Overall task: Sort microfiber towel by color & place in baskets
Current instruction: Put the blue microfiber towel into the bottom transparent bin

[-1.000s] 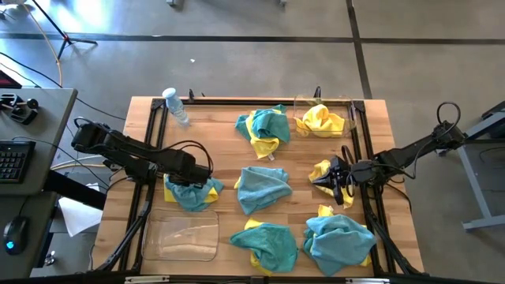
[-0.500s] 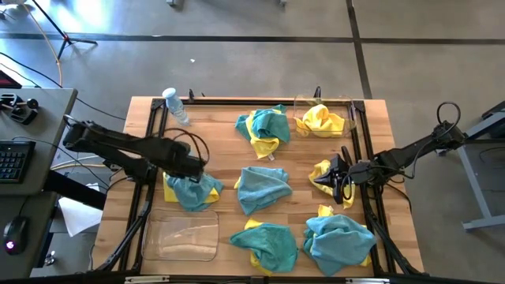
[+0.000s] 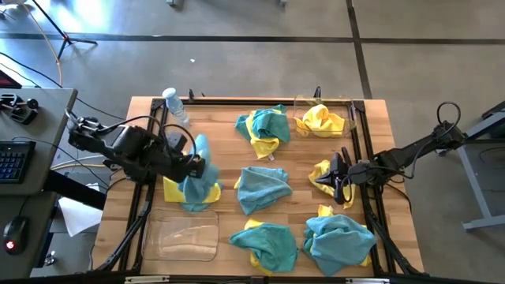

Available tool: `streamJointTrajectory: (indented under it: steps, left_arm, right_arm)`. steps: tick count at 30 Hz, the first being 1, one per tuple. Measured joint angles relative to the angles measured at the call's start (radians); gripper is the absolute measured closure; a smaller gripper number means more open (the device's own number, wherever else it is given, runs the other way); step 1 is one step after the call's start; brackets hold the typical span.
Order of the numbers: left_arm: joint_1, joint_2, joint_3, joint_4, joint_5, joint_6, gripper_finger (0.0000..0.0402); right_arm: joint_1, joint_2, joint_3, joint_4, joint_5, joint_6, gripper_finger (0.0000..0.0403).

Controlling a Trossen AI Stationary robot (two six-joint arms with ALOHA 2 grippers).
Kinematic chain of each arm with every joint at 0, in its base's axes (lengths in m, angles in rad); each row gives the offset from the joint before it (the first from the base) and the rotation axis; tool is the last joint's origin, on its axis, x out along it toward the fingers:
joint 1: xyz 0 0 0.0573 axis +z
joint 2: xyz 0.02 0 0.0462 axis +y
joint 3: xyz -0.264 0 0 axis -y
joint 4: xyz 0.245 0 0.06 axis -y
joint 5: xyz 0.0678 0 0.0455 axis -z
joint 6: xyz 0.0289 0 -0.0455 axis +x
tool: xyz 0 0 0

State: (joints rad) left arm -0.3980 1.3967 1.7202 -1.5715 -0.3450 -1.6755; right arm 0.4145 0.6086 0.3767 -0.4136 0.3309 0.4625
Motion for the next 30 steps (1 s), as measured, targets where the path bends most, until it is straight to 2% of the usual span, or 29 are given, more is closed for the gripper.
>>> streamJointTrajectory:
  steps: [8, 13, 16, 22, 30]
  left_arm:
    - [-0.152, 0.156, 0.224, 0.001, 0.069, -0.118, 0.0401]
    - [-0.253, 0.219, 0.293, 0.002, 0.102, -0.26, 0.0401]
    - [-0.313, 0.245, 0.293, 0.0, 0.162, -0.365, 0.0401]
    - [-0.403, 0.285, 0.222, 0.0, 0.173, -0.546, 0.0401]
    - [-0.42, 0.36, 0.095, 0.0, 0.222, -0.577, 0.0401]
  right_arm:
    - [0.0, 0.0, 0.0, -0.086, -0.001, -0.023, 0.0403]
    - [0.0, 0.0, 0.0, -0.091, -0.001, -0.027, 0.0403]
    - [0.0, 0.0, 0.0, -0.091, -0.001, -0.027, 0.0403]
    - [0.0, 0.0, 0.0, -0.091, -0.001, -0.027, 0.0403]
    - [0.0, 0.0, 0.0, -0.091, -0.001, -0.017, 0.0403]
